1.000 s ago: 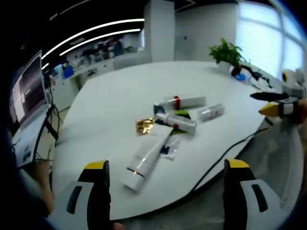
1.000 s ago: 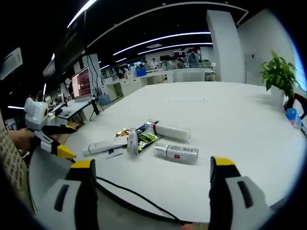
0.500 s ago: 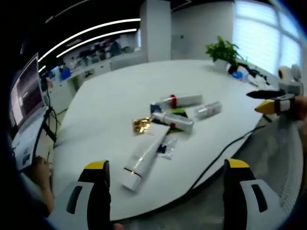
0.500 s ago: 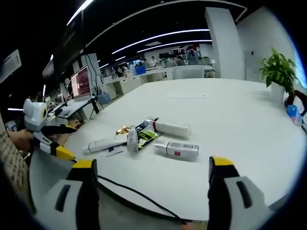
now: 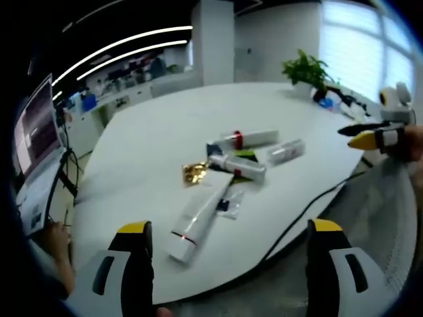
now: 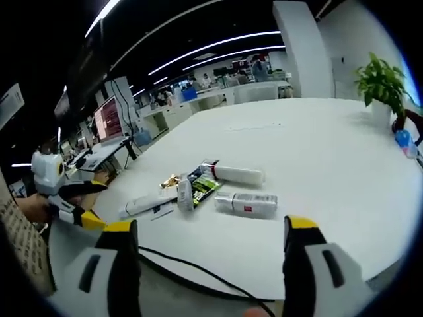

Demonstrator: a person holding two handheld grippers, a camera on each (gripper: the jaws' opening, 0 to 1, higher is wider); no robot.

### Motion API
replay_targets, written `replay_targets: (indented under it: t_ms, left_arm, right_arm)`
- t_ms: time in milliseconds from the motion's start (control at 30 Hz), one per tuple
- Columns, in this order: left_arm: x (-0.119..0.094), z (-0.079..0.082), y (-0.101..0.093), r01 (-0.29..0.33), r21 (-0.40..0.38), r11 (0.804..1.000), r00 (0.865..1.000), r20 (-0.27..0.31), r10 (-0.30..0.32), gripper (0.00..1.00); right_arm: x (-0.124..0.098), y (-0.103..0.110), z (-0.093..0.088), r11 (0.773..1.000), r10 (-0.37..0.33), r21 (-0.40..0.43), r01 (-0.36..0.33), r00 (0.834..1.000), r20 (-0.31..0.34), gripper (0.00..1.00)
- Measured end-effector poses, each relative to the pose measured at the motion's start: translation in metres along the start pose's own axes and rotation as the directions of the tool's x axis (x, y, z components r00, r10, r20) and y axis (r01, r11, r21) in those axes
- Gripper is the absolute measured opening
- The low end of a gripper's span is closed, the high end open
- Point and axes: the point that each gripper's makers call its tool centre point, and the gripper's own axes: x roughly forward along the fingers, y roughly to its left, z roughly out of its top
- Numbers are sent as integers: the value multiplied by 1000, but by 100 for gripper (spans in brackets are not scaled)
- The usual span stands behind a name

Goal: Arrange the skincare products in the storage area until every visible bottle or jar stands upright without overlapping.

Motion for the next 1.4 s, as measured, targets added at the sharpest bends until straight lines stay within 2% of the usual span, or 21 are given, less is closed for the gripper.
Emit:
replay_targets:
  t_ms: [100,300,567,767,1000,1233,1400]
  left_arm:
    - [0,0,-1,2,6,1000,1000,-1,-2,95]
    - [0,1,0,2,-6,1000,1000,4,-2,95]
    - [0,3,4,-10,-18,1000,1000,12,11,94]
    - [0,3,6,-20,-30,999,1000,15,21,94]
    - [-1,2,8,-29,-32,999,999,12,30,94]
    - [0,0,9,-40,-33,999,999,3,40,94]
    - [0,-1,10,-45,-28,999,999,-3,45,94]
  right_arm:
    - [3,2,1,1000,5,-12,-6,1000,-12,89]
    - [10,3,13,999,35,33,-34,999,-25,81]
    - [21,-19,21,994,8,-104,-18,995,-95,78]
    - [33,-29,26,968,6,-246,-44,988,-155,77]
    - [53,-42,26,952,5,-297,-69,977,-212,73]
    - [80,-47,34,912,17,-392,-121,966,-257,73]
    - [100,-49,40,872,32,-459,-169,956,-291,71]
